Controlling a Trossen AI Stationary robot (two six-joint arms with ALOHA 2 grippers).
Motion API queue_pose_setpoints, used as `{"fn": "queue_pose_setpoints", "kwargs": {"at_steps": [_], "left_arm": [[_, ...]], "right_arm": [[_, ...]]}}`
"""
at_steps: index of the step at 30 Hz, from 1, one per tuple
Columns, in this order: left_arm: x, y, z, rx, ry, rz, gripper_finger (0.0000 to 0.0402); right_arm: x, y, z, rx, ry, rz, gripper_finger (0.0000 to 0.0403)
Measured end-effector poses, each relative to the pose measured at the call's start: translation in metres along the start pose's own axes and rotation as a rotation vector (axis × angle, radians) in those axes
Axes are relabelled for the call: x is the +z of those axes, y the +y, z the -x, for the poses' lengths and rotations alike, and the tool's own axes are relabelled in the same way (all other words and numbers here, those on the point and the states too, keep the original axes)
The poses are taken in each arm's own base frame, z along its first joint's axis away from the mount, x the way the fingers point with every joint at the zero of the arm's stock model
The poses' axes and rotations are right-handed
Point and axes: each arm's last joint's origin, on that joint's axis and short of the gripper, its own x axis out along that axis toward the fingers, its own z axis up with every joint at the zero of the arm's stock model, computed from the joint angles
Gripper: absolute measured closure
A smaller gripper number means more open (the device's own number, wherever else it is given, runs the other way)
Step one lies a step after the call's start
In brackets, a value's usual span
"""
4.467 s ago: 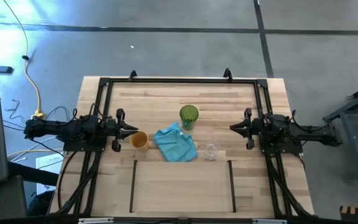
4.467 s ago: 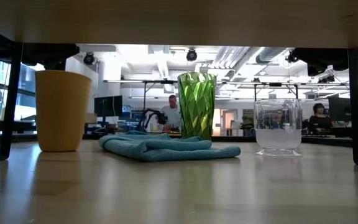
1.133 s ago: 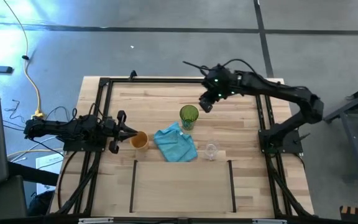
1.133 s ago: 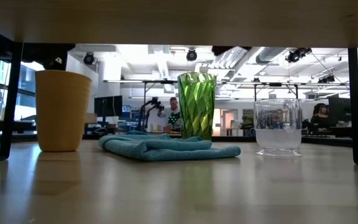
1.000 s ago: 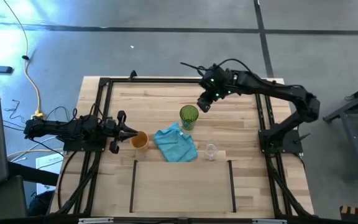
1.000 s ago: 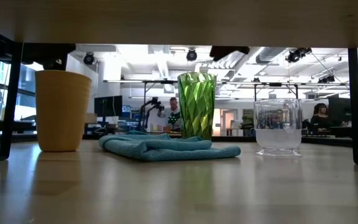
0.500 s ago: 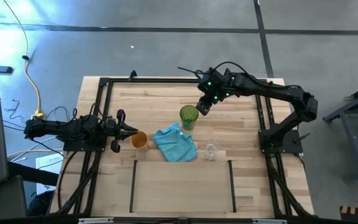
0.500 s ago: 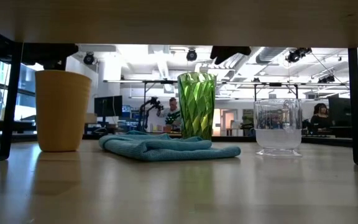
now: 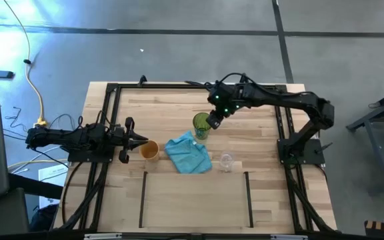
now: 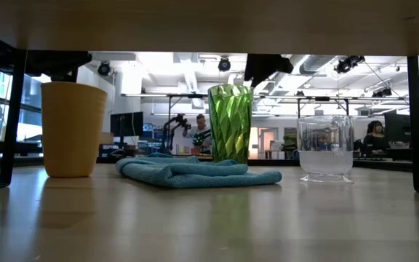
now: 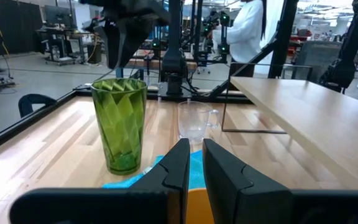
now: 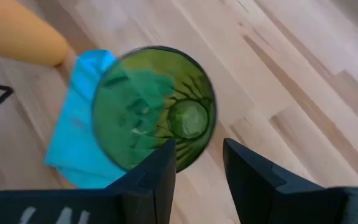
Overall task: Stack small to large cups/mugs on shelf
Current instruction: Put the green cup on the shelf
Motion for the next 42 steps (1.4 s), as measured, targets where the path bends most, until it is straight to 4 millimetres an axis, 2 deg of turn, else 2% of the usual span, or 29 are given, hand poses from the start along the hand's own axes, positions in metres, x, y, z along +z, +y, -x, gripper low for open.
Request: {"fn": "queue_pose_setpoints", "kwargs": {"at_steps": [33, 42], "left_arm": [[-0.001, 0.000, 0.000, 0.000, 0.008, 0.001, 0.0367], [-0.001, 0.000, 0.000, 0.000, 0.007, 0.002, 0.0366]], "right_arm": [[0.007, -0.001, -0.006, -0.024, -0.055, 0.047, 0.0277], [0.007, 0.000, -0.024, 0.001, 0.005, 0.068, 0.0277]]}}
